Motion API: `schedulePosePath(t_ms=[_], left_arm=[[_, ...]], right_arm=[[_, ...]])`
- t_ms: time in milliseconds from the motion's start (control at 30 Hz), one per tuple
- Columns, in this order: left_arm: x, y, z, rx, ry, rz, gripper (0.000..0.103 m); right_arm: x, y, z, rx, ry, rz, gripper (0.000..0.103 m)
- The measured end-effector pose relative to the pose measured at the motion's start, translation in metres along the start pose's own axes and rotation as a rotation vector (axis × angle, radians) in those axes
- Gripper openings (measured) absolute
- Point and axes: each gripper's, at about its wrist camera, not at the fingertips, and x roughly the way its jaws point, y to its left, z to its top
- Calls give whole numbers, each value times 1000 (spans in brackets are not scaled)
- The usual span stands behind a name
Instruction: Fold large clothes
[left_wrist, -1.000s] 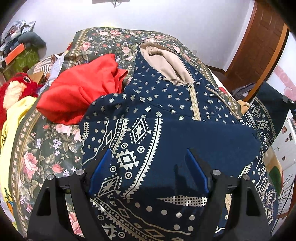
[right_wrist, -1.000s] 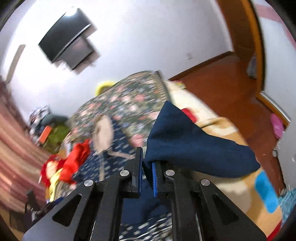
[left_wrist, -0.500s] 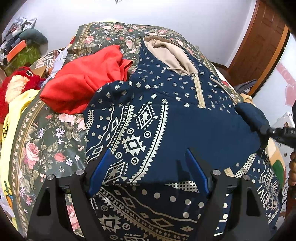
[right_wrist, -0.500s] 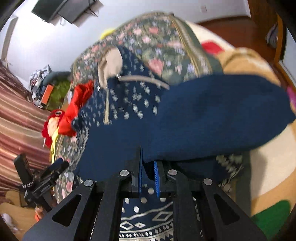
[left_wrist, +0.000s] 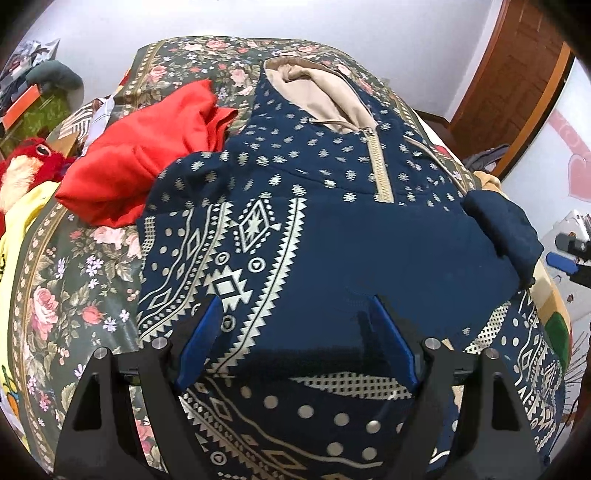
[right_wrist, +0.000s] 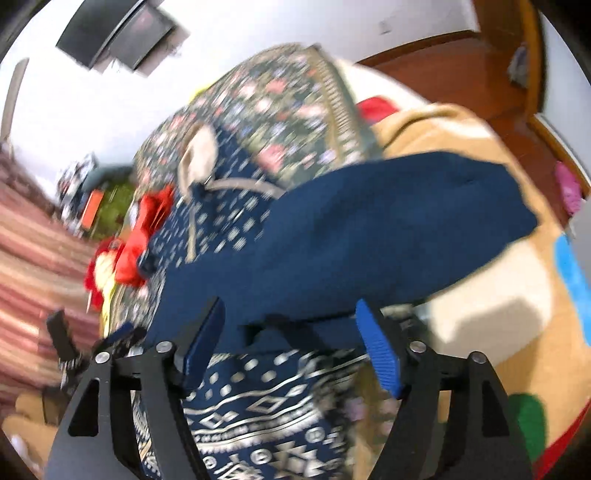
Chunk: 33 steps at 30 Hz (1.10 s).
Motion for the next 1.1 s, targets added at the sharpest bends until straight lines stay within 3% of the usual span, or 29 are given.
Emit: schedulePosePath(t_ms=[267,400,567,667,733,833,1100], left_arm=[[1,-5,1,2,5,-8,81],[3,-4,1,-1,12,-1,81],[3,-2,1,-13,13,6,81],[1,0,-2,-21,6,10,81],[0,3,-4,-33,5,1,81],[-1,8,-5,-54,7,-20,81],[-15,22,-4,-78,-34,-32,81]], right_arm=[[7,-77,12,332,-35,-5,73],[23,-96,13,398,-27,-12,73],[34,-106,25,435,-100,-32,71],[36,-109,32,441,-113,-90,53],[33,-111,33,435,-116,-118,33],[28,-101,39,351,-99,-125,13],[-15,-32,53,118,-208,-116,9]])
